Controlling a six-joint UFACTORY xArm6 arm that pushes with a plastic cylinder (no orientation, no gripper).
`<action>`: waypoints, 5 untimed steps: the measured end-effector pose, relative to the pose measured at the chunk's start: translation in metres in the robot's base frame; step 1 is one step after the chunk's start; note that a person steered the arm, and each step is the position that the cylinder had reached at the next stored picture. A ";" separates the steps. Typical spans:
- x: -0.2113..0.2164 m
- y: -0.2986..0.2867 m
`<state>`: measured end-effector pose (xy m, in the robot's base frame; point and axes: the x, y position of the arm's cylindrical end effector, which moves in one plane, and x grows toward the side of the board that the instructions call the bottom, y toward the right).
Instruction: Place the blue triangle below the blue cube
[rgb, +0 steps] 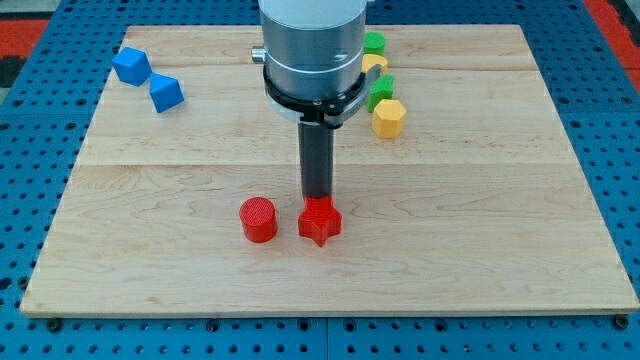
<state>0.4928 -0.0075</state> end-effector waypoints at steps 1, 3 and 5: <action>-0.022 -0.017; -0.140 -0.069; -0.185 -0.172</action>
<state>0.3082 -0.1794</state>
